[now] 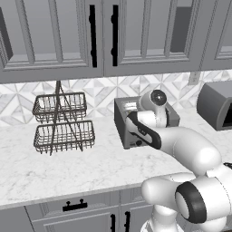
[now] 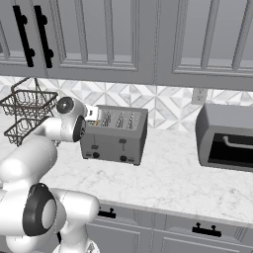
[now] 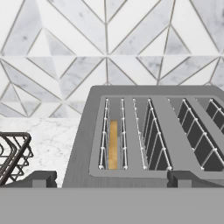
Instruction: Start the toaster. Once the lever pops up, take the bread to the plate on the dining counter.
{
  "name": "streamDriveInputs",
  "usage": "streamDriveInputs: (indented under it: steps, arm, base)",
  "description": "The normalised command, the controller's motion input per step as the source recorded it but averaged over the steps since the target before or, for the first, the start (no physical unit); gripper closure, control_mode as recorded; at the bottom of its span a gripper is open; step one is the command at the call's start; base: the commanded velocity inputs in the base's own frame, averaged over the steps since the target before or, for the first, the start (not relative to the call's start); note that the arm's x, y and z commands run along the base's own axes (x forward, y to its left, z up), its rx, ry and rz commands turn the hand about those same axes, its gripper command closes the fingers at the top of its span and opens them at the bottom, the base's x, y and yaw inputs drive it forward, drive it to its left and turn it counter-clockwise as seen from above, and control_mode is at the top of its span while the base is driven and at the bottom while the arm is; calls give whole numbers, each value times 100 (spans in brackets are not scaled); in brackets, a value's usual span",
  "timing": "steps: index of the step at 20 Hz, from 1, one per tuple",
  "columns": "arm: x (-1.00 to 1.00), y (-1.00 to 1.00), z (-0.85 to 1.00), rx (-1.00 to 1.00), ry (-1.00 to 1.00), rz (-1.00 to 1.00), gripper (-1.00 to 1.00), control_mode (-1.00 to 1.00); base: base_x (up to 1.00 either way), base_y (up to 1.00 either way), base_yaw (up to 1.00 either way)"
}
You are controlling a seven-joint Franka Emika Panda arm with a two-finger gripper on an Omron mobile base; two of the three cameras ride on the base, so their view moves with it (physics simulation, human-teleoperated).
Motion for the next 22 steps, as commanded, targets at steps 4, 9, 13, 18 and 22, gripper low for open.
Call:
streamDriveInputs:
  steps: [4,9,13,18,22]
  arm:
    - [0,0,0,0,0,0,-100,-100]
    - [0,0,0,0,0,0,-100,-100]
    - [0,0,0,0,0,0,-100,-100]
    - [0,0,0,0,0,0,-100,-100]
    - [0,0,0,0,0,0,-100,-100]
  base:
    - [0,0,0]
    - [0,0,0]
    - [0,0,0]
    - [0,0,0]
    - [0,0,0]
